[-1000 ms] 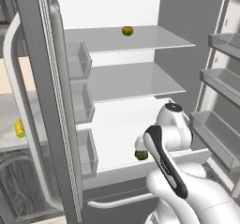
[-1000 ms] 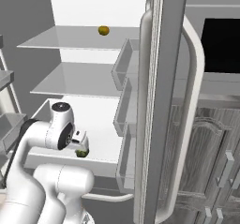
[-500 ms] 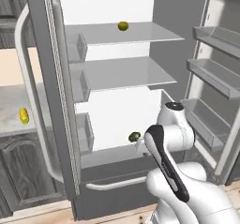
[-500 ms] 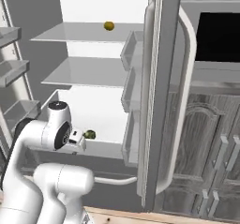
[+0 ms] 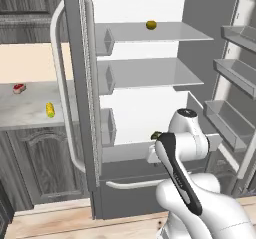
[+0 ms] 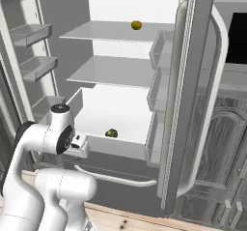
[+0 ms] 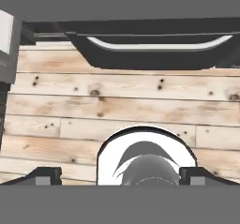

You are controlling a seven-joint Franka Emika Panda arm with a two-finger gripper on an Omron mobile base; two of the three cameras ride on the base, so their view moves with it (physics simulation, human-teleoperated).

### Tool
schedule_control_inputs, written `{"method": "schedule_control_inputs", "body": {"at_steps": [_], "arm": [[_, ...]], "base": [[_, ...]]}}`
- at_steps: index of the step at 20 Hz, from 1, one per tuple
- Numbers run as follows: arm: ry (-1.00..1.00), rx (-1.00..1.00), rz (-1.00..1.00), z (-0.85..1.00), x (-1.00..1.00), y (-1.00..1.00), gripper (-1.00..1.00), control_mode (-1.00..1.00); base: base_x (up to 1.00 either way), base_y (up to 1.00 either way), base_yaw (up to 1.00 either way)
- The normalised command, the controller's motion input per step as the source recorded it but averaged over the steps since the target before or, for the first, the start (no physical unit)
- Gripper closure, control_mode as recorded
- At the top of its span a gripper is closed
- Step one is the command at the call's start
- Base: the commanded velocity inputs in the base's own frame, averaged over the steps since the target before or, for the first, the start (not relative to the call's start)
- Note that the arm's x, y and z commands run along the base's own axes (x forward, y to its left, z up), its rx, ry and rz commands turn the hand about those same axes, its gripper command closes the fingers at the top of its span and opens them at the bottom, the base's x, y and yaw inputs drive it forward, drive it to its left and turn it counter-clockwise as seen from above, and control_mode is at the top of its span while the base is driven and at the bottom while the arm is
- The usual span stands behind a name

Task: Place the corn and broccoli inside the fridge drawer. Close the drawer after placing the vegetables.

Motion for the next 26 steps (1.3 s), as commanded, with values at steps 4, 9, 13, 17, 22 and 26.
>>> {"method": "schedule_control_inputs", "body": {"at_steps": [4,9,13,17,22,26], "arm": [[0.00,0.00,0.00,0.00,0.00,0.00,-1.00,1.00],[0.00,0.00,0.00,0.00,0.00,0.00,-1.00,1.00],[0.00,0.00,0.00,0.00,0.00,0.00,-1.00,1.00],[0.00,0.00,0.00,0.00,0.00,0.00,-1.00,1.00],[0.00,0.00,0.00,0.00,0.00,0.00,-1.00,1.00],[0.00,0.00,0.00,0.00,0.00,0.00,-1.00,1.00]], "base": [[-0.56,0.06,0.52],[-0.09,-0.57,0.59],[-0.17,0.25,0.78],[0.01,0.80,0.69],[0.73,0.81,0.19],[1.00,0.30,-0.06]]}}
